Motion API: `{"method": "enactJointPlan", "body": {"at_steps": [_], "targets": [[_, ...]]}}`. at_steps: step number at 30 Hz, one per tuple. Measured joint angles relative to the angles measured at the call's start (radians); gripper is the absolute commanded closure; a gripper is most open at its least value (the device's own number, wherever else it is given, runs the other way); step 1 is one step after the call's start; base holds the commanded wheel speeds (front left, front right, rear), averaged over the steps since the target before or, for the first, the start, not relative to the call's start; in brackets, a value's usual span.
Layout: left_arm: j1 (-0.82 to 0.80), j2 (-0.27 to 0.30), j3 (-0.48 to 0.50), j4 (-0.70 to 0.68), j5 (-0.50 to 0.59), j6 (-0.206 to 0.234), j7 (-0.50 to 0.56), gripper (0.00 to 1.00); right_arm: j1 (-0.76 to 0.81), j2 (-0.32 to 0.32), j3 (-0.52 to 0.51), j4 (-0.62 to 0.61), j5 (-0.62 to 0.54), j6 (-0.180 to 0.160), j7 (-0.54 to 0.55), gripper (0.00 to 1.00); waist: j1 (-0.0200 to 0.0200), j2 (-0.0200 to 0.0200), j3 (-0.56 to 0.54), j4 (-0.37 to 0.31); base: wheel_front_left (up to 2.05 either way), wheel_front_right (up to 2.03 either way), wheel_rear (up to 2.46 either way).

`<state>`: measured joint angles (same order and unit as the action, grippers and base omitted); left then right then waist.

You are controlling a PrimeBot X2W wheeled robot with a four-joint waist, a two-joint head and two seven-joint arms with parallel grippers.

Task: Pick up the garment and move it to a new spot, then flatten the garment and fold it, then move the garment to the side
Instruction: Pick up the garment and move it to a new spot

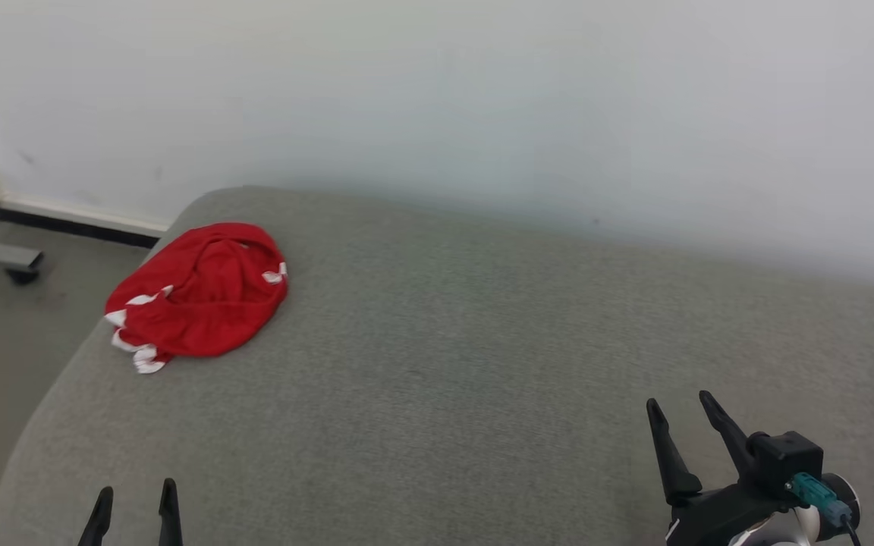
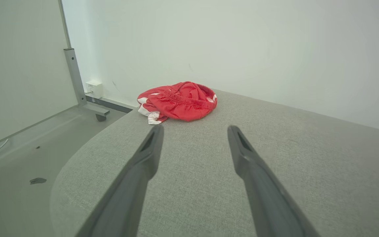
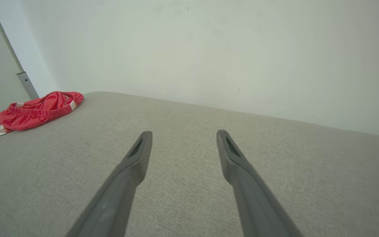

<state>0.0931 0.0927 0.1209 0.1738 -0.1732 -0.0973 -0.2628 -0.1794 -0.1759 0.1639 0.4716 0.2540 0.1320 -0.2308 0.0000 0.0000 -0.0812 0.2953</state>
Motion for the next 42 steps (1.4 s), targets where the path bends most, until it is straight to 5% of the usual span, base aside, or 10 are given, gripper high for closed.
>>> {"method": "enactJointPlan", "body": {"at_steps": [12,24,42], "targets": [[0.018,0.018,0.009,-0.012,-0.002,0.007,0.0,0.0,-0.006,0.023,0.008,0.026,0.0,0.0,-0.016,0.0,0.0,0.0,-0.006,0.125,0.0,0.0,0.0],[-0.025,0.032,0.001,-0.003,-0.02,0.008,0.016,0.0,-0.016,0.026,0.024,0.033,0.002,0.0,-0.022,0.0,0.0,0.0,0.01,0.126,0.0,0.0,0.0],[-0.689,0.17,0.035,0.348,-0.3,-0.026,0.36,0.0,-0.201,-0.08,0.115,-0.192,-0.019,0.0,0.087,0.0,0.0002,0.0003,0.246,0.057,0.0,0.0,0.0]]}}
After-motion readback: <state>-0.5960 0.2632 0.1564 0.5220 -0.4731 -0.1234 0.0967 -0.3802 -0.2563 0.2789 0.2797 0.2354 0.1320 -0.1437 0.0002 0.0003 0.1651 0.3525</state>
